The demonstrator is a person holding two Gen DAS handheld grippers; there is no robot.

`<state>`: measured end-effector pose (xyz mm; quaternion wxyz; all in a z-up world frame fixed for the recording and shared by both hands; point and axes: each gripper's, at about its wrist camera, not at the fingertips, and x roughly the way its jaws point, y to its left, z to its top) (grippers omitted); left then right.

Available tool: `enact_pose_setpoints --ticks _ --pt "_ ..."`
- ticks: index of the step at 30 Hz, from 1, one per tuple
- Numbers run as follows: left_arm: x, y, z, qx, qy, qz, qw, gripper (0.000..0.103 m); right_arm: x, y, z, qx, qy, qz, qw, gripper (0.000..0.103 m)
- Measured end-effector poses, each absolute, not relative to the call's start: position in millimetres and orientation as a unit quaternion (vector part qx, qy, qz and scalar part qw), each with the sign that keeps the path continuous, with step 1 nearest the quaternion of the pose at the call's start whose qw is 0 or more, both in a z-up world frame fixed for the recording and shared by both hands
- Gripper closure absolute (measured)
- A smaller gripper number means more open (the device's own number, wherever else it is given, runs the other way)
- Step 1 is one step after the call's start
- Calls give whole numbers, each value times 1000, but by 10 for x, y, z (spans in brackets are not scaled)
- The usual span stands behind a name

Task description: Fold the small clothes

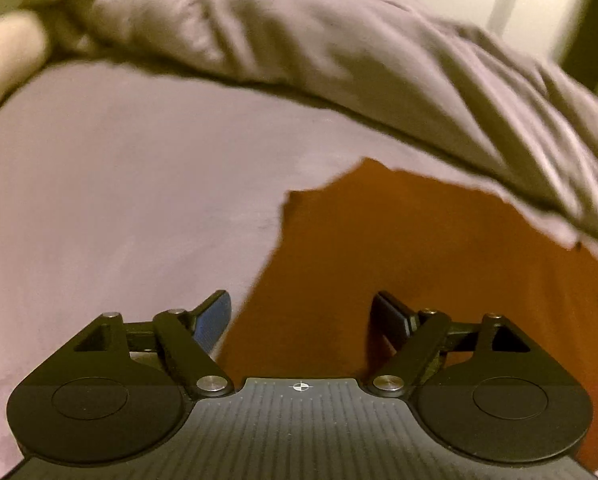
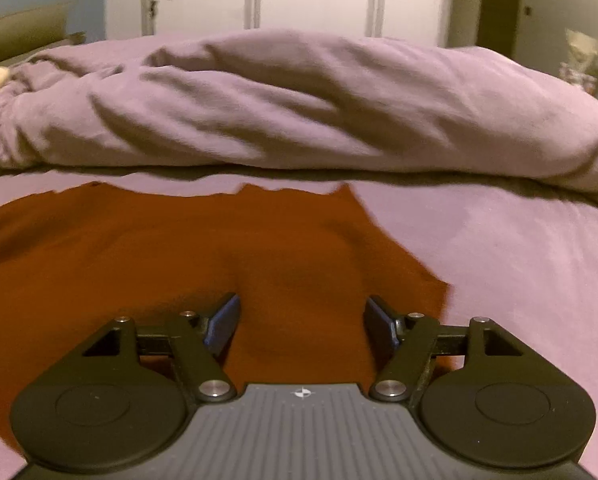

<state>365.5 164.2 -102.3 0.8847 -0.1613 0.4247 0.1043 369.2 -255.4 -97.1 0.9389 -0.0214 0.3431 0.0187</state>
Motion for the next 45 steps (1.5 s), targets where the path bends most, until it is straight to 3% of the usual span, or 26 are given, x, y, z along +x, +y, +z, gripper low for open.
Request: enact_pose_setpoints --ticks 7,12,16,17,19,21,24,27,28,29,31,34,45 --pt "3407 1873 -881 -176 410 118 887 19 3161 -2754 -834 11 339 -31 940 35" --pt "3211 2108 -1033 -306 440 51 843 19 2623 -2768 -722 60 336 -11 940 34" --pt "3177 2120 -1116 -351 440 16 826 20 2412 -2697 -692 65 348 15 935 34" --pt "3180 2110 -1124 -358 441 9 823 23 2384 -2682 -690 69 350 19 934 34" --pt "3225 2072 -1139 -363 446 -3 818 48 2359 -2644 -692 65 351 20 934 34" --pt "3262 2026 -1154 -353 454 2 818 49 2362 -2606 -683 57 349 13 935 34" --pt "3336 1971 -1150 -335 461 -2 822 46 2388 -2582 -671 49 346 9 937 41" --pt "3403 1947 -1189 -337 459 -27 822 24 2409 -2559 -671 52 348 12 936 50" --pt "3434 1931 -1199 -337 457 -25 823 25 2413 -2550 -675 54 348 13 936 51" --pt "3456 1912 -1197 -332 458 -21 824 27 2424 -2537 -681 55 349 14 935 51" --pt "3493 1883 -1175 -315 462 -7 829 60 2433 -2513 -689 54 350 13 935 51" --pt "3503 1948 -1134 -336 465 -13 819 72 2429 -2516 -683 57 349 12 935 51" --pt "3441 1564 -368 -294 406 -66 863 80 2397 -2652 -679 43 342 -19 938 54"
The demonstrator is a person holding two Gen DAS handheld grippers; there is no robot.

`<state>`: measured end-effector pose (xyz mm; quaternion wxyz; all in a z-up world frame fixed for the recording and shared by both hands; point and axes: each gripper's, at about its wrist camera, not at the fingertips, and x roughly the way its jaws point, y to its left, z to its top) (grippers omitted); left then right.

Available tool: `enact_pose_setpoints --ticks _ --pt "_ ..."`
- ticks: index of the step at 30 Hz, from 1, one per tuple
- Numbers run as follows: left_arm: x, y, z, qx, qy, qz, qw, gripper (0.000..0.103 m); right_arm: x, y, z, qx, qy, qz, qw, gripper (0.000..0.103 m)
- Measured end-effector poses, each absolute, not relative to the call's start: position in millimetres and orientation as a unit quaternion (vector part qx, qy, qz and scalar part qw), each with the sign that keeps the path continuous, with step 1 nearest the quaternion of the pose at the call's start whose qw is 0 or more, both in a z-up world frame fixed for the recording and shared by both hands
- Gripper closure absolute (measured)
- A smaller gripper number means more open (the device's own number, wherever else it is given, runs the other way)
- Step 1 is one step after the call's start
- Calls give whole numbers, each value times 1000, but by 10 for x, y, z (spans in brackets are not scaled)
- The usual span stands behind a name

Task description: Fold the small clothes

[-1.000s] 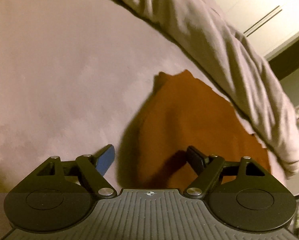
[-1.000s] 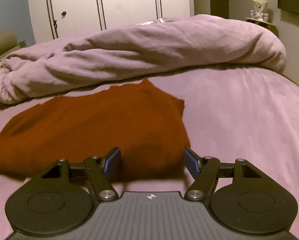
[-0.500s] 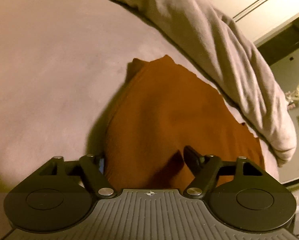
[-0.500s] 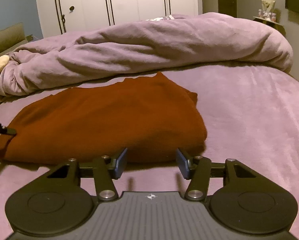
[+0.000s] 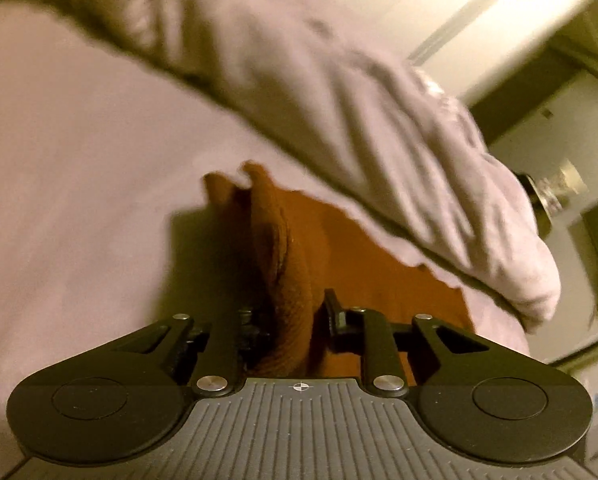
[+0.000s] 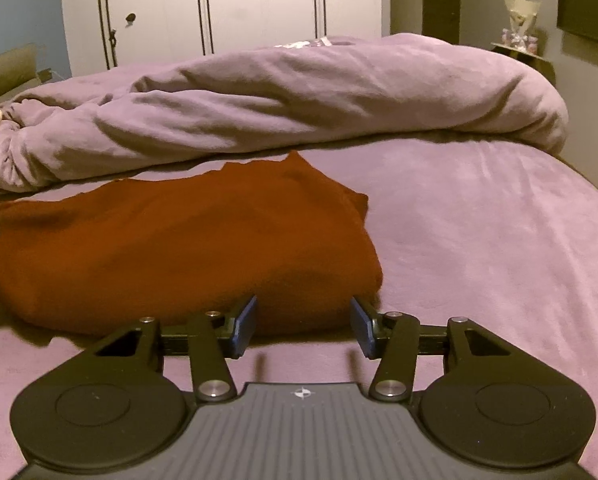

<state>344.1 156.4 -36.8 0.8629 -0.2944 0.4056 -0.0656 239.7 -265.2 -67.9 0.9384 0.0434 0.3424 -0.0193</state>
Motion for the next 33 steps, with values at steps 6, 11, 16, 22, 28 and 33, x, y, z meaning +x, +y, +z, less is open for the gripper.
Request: enact_pose_setpoints --ticks 6,11,16,22,28,33 --pt "3380 864 68 -210 374 -122 895 81 2356 -2731 -689 56 339 -28 939 54" --pt "3370 265 10 -164 383 -147 897 81 2341 -2851 -692 61 339 -45 938 54" --pt "3389 -241 -276 -125 414 -149 889 82 2326 -2998 -735 63 348 -66 933 54" --pt "3390 -673 -620 -43 444 -149 882 69 2310 -3144 -807 68 360 -87 927 54" --pt "3162 -613 -461 -29 421 -190 887 34 2289 -3197 -829 73 366 -92 923 54" --pt "2822 -55 -263 -118 389 -157 900 36 2288 -3202 -809 75 363 -93 924 54"
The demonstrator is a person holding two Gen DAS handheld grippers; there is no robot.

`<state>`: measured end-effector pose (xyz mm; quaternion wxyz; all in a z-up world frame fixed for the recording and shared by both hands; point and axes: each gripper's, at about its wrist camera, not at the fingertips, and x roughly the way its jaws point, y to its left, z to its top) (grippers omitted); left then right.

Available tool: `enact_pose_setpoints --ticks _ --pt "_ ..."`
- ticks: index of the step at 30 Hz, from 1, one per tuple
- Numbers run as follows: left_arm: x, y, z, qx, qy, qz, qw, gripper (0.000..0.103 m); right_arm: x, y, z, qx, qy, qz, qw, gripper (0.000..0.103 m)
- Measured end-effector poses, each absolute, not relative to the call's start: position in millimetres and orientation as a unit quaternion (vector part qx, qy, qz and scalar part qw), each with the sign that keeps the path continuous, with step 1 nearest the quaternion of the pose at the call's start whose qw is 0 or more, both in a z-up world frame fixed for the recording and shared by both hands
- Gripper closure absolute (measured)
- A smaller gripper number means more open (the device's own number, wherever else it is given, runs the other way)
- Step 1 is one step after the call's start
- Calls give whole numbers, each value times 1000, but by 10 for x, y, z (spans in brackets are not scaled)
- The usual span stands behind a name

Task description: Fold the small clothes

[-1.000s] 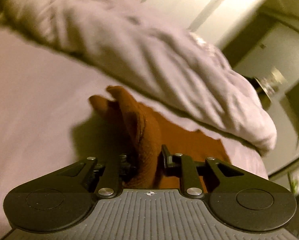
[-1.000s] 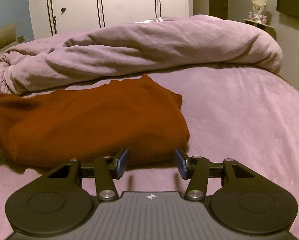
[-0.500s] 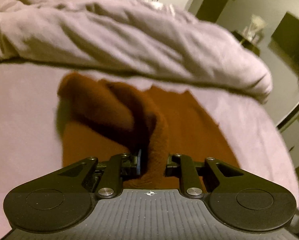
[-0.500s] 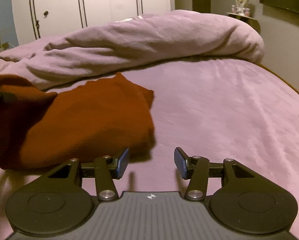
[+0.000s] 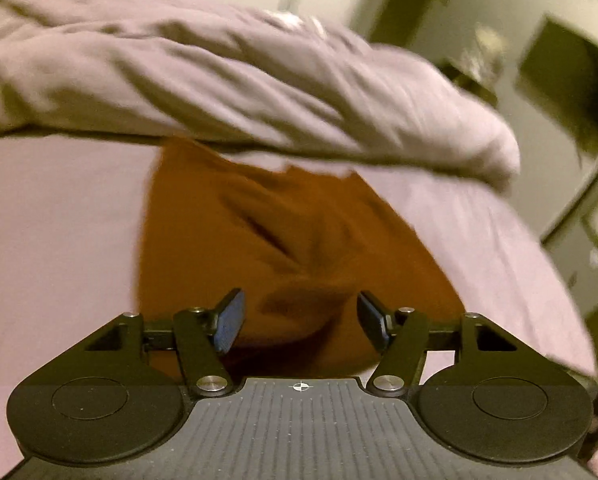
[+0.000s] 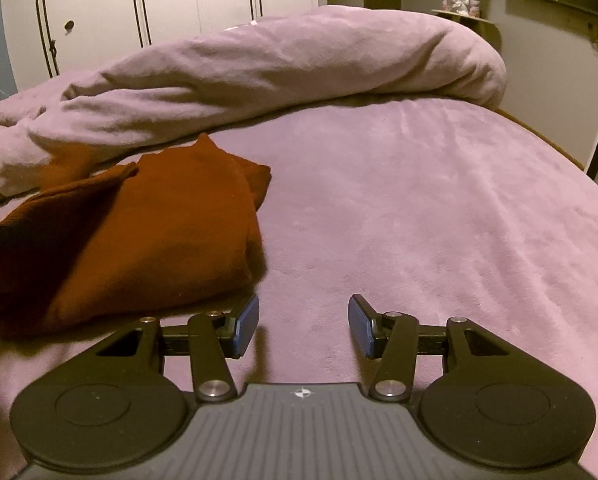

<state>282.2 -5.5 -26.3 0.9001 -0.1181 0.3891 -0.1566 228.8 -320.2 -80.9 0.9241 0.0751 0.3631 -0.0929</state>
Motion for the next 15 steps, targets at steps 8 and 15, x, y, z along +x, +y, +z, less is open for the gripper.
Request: enact_pose_setpoints --ticks 8,15 --pt "2946 535 -427 -168 404 -26 899 38 2289 -3061 -774 66 360 -85 927 54" --pt "3187 182 -741 -123 458 -67 878 31 2422 -2791 -614 46 350 -46 934 54"
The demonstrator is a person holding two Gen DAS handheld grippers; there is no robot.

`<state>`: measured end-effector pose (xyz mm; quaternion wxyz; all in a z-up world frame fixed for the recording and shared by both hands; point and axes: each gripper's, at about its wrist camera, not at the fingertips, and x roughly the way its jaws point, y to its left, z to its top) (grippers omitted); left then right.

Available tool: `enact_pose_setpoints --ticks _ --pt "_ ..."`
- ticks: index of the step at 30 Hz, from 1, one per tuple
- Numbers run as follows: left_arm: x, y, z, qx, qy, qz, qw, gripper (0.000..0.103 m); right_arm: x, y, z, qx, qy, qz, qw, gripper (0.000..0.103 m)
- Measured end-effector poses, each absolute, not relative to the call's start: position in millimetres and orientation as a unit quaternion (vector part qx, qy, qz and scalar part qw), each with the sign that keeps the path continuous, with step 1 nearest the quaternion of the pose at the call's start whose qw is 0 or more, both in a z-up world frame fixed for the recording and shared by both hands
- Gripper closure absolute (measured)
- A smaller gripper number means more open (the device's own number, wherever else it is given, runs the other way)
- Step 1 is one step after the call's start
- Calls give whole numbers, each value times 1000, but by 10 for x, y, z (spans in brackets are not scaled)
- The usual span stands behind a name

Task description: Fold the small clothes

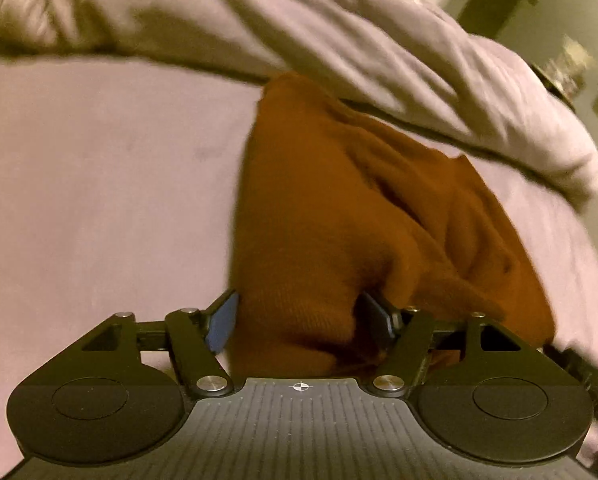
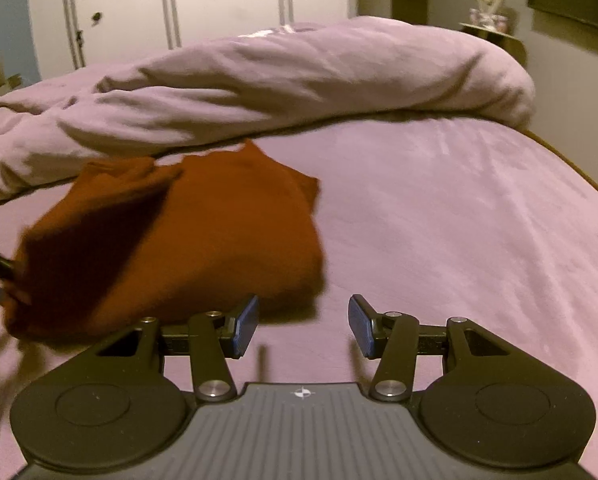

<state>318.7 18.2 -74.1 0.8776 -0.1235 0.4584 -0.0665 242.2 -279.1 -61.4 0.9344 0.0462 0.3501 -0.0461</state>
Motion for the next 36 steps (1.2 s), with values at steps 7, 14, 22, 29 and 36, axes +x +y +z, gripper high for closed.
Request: enact_pose_setpoints --ticks 7,14,22,29,36 --pt "2997 501 -667 -165 446 -65 877 29 2889 -2630 -390 124 342 58 930 38" --pt "2937 555 -659 -128 436 -35 890 27 3548 -2318 -386 170 403 136 889 31" --pt "2997 467 -762 -126 454 -42 881 20 3973 -1949 -661 183 472 171 845 28" --pt "3020 415 -735 -118 462 -37 878 15 3840 -1691 -531 38 409 172 895 91" --pt "3003 218 -538 -105 437 -65 891 12 3437 -1966 -225 -98 291 107 946 92"
